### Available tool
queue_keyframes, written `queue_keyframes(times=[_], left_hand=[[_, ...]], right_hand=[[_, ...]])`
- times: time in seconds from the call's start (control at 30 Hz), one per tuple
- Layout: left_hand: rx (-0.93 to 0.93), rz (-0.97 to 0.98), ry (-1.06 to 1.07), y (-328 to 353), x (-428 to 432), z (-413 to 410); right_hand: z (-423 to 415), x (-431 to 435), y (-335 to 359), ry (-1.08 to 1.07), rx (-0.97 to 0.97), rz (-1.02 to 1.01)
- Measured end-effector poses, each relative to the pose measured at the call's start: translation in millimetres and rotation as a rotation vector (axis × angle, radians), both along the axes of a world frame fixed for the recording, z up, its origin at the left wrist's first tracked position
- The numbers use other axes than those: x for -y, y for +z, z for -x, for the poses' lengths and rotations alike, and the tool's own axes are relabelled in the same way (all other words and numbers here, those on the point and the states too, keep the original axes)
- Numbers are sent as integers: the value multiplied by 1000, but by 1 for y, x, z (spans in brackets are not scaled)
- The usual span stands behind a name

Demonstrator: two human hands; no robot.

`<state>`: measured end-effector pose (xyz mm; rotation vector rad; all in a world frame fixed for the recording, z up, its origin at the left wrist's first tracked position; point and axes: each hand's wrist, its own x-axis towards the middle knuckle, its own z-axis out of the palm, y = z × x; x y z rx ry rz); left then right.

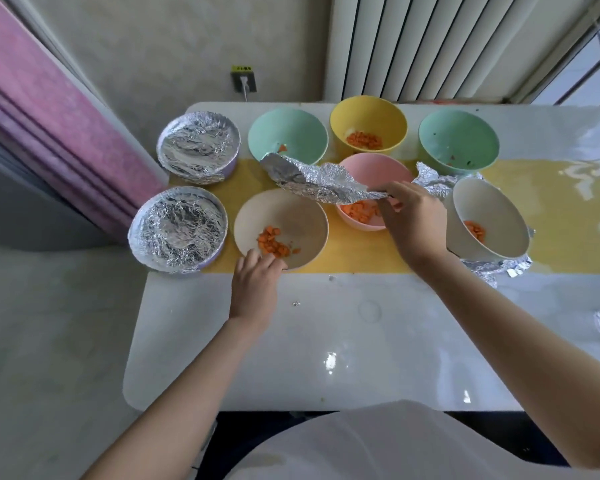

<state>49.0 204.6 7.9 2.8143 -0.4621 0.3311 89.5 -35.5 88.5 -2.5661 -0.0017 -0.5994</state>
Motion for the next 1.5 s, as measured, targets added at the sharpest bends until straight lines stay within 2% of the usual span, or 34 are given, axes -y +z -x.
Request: queue_keyframes(times=[0.5,0.6,0.67,0.73,0.9,1.0,1.07,1.2,1.37,1.5], left_hand=[[22,-9,-212,-13,21,100],[12,51,-198,-5,20,101],[-21,150,-95,4,18,96],[-70,306,97,17,16,88],[-298,960,540,48,14,59],[-476,1215,644,62,10,42],[-594,1291,648,70,5,39],[-683,1246,595,74,-2,45],[-661,966,537,47,-13,62],[-618,826,515,36,-18,69]], right_hand=[[11,6,-14,153,2,10],[13,9,-18,175,-8,23],[17,10,-20,189,-10,43],[22,11,-21,215,-18,49],[44,8,-26,320,-36,99],[61,7,-32,394,-32,127],[73,5,-36,455,-15,146],[96,0,-45,588,-30,188],[126,-6,-56,674,-97,202],[142,-13,-56,748,-206,230]])
